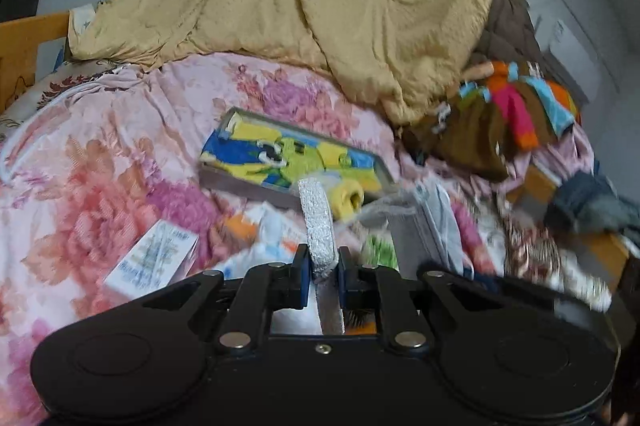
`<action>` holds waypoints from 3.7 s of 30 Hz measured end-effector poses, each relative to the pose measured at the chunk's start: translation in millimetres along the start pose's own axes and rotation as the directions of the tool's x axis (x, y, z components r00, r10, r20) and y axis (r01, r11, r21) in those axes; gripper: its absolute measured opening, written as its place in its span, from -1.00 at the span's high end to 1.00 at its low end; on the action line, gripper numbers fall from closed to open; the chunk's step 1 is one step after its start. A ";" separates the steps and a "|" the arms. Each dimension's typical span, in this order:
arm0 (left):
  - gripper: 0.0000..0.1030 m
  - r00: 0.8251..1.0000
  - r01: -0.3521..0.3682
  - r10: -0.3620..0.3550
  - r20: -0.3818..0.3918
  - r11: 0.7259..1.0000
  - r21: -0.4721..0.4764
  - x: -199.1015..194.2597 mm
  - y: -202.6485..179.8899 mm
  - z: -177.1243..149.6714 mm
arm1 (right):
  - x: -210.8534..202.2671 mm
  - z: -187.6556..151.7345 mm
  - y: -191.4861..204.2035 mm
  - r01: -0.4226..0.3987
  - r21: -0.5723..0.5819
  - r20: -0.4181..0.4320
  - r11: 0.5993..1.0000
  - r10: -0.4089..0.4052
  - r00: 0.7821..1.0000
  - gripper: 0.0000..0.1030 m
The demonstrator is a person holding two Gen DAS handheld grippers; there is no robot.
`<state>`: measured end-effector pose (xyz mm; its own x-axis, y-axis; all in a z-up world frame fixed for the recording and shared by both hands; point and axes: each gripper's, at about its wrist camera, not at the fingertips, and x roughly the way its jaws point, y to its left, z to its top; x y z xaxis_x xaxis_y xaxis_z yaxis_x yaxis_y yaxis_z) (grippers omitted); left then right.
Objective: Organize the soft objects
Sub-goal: 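Carry the white sock and grey mask over the frog-picture tray, then lower both items into the tray and open both tools, then move both open tools back over the pile of items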
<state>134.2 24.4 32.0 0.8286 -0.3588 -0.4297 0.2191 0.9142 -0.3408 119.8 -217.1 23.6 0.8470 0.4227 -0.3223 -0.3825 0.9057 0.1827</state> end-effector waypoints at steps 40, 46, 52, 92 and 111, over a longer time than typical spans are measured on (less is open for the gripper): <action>0.69 0.988 -0.085 0.044 -0.147 0.955 -0.283 302.6 -10.4 78.0 | 184.0 63.8 -168.6 0.132 0.283 -0.188 0.950 -0.080 0.979 0.55; 0.65 0.985 -0.113 0.072 -0.159 0.958 -0.263 304.9 -9.4 79.0 | 184.2 62.5 -172.9 0.151 0.295 -0.201 0.944 -0.093 0.975 0.46; 0.58 0.981 -0.136 0.097 -0.166 0.960 -0.244 303.7 -10.6 76.1 | 182.6 62.5 -174.1 0.153 0.305 -0.200 0.940 -0.094 0.975 0.35; -0.98 0.988 -0.151 0.152 -0.003 0.980 -0.127 128.0 -41.7 64.6 | 62.1 90.3 -122.2 0.198 0.187 0.024 0.962 -0.206 0.978 -0.99; -0.98 0.964 -0.243 0.245 0.101 0.970 -0.028 -15.5 -24.3 -17.4 | -24.4 34.1 -8.7 0.121 -0.067 0.155 0.990 -0.110 0.982 -1.00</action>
<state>107.1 4.4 32.4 0.9045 -0.1031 -0.4138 -0.0036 0.9684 -0.2493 115.1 -236.3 61.6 0.9309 0.3106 -0.1922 -0.3008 0.9504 0.0794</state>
